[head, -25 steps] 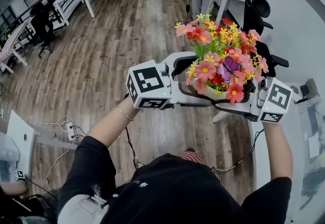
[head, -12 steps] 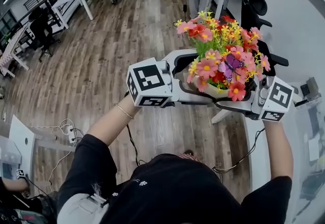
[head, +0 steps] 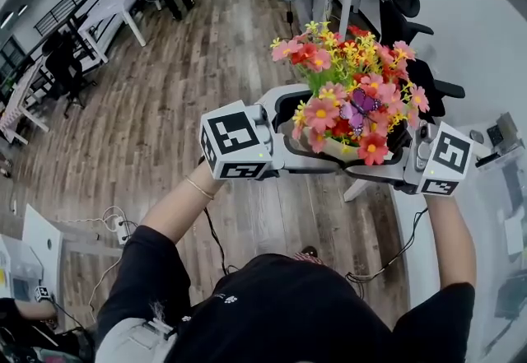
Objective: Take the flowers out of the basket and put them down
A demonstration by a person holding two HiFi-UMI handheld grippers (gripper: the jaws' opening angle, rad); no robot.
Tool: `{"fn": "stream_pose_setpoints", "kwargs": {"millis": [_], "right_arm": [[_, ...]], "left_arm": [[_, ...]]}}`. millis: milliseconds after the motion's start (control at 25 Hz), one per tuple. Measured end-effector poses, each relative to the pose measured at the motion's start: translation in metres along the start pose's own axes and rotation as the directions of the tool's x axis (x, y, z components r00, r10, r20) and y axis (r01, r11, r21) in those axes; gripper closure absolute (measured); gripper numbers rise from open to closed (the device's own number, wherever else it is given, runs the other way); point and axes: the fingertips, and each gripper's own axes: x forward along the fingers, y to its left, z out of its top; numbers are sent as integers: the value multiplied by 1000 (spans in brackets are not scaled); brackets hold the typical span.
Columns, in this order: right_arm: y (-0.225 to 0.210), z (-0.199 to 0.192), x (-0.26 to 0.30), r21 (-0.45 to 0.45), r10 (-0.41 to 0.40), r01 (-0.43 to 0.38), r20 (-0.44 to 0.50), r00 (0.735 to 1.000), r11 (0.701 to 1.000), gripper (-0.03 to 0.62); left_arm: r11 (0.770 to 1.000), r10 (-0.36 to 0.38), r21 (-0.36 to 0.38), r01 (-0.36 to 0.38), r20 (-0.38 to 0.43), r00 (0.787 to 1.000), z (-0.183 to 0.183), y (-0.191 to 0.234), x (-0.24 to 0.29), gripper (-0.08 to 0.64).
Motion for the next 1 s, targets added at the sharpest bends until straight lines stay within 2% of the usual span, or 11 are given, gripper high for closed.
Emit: {"fn": "stream_pose_setpoints", "kwargs": {"millis": [440,1000], "right_arm": [[-5,-6,-19,-3,17,-17,27,999,1000,132],[-7,-13,-18,-2,86,-86,63,994,996,132]], "left_arm": [[1000,18,9,-18,-29,999,-2,-1,20,40],[996,89,7,-89,-40,995,-9,1,19,40]]}}
